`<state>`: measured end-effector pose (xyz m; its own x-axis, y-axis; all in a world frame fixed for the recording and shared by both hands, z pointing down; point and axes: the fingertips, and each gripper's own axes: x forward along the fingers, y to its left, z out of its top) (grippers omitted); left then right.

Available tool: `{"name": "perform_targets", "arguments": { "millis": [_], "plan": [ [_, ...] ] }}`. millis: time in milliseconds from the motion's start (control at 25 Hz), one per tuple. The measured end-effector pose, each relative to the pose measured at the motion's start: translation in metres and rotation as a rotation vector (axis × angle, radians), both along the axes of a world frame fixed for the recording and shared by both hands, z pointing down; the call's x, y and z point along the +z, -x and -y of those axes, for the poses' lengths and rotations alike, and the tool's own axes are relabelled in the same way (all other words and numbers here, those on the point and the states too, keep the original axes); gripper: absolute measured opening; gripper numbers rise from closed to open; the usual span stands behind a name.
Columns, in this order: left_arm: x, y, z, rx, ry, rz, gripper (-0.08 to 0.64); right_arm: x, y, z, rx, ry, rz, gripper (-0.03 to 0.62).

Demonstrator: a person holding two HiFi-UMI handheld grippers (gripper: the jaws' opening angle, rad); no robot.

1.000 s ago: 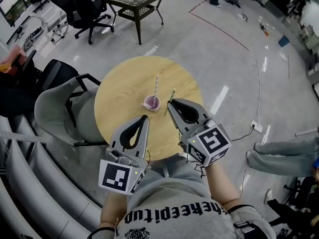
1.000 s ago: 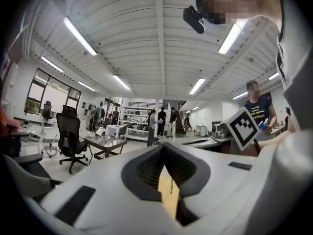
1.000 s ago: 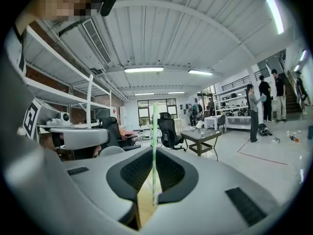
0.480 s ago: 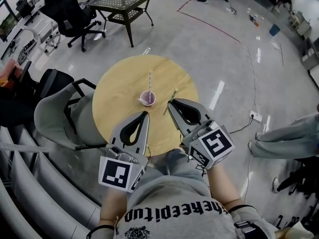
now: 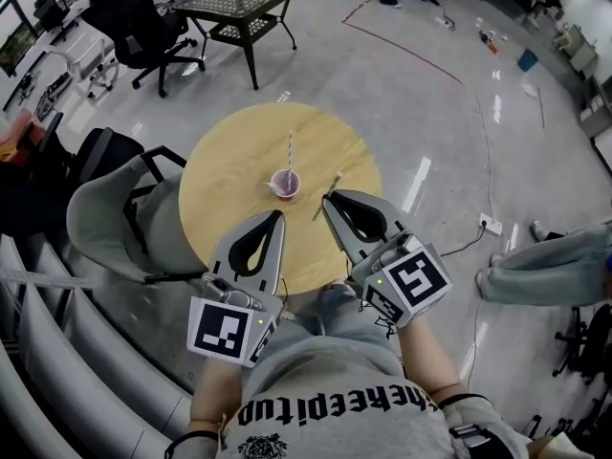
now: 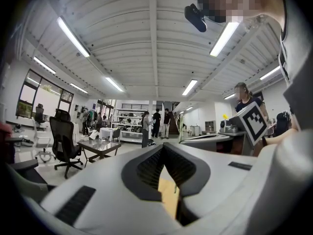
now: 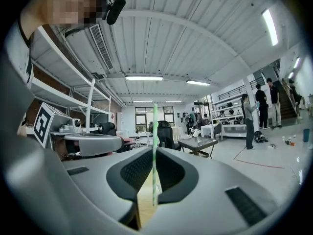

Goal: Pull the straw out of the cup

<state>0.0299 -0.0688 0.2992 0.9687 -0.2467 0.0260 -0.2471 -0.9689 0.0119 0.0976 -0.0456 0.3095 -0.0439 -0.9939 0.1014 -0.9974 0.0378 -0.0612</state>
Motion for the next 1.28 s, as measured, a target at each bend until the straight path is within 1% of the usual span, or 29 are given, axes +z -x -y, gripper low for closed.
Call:
{"name": "perform_targets", "arguments": {
  "millis": [480, 1280],
  "plan": [
    [-0.002, -0.001, 0.001, 0.000, -0.002, -0.002, 0.026, -0.005, 0.001, -0.001, -0.010, -0.011, 0.005, 0.044],
    [-0.003, 0.004, 0.013, -0.034, 0.008, -0.002, 0.026, -0.011, 0.002, 0.008, -0.022, -0.017, 0.001, 0.044]
  ]
}}
